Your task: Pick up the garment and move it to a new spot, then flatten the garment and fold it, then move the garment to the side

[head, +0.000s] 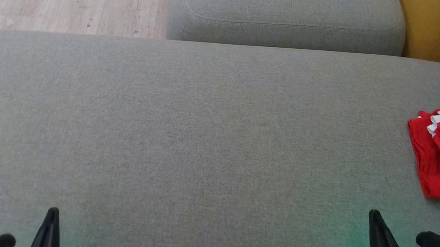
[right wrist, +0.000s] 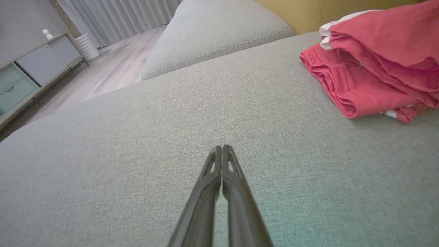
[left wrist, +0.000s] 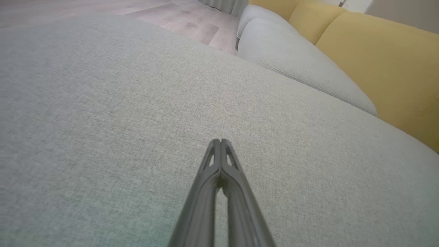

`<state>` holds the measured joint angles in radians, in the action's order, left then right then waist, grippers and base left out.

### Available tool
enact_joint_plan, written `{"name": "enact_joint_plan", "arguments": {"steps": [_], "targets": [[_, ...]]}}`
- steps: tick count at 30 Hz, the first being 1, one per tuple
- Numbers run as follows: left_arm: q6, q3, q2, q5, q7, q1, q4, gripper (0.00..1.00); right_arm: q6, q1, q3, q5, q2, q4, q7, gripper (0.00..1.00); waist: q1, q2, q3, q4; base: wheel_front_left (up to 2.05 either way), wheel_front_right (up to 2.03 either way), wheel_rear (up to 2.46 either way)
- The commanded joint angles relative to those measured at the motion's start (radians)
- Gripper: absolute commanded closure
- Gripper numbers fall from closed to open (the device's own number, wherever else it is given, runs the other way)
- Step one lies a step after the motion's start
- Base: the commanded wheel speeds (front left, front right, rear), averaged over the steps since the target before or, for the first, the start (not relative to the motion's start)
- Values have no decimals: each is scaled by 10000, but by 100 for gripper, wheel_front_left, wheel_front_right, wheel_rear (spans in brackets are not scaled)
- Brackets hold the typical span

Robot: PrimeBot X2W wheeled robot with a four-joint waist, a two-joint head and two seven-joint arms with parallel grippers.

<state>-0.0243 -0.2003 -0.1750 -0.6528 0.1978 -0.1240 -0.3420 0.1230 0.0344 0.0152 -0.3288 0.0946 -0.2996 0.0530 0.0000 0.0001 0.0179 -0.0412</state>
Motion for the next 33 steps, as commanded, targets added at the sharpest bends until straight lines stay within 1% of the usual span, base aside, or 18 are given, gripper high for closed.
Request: {"name": "enact_joint_plan", "arguments": {"steps": [1, 33], "targets": [[81, 203, -58, -156, -31, 494, 331, 100, 16, -487, -86, -240, -5, 380, 31, 100, 0, -1, -1, 3, 0, 0, 0], [520, 1084, 332, -2966, -954, 1040, 521, 100, 34, -765, -444, -3995, -136, 433, 200, 100, 0, -1, -63, 125, 0, 0, 0]]}}
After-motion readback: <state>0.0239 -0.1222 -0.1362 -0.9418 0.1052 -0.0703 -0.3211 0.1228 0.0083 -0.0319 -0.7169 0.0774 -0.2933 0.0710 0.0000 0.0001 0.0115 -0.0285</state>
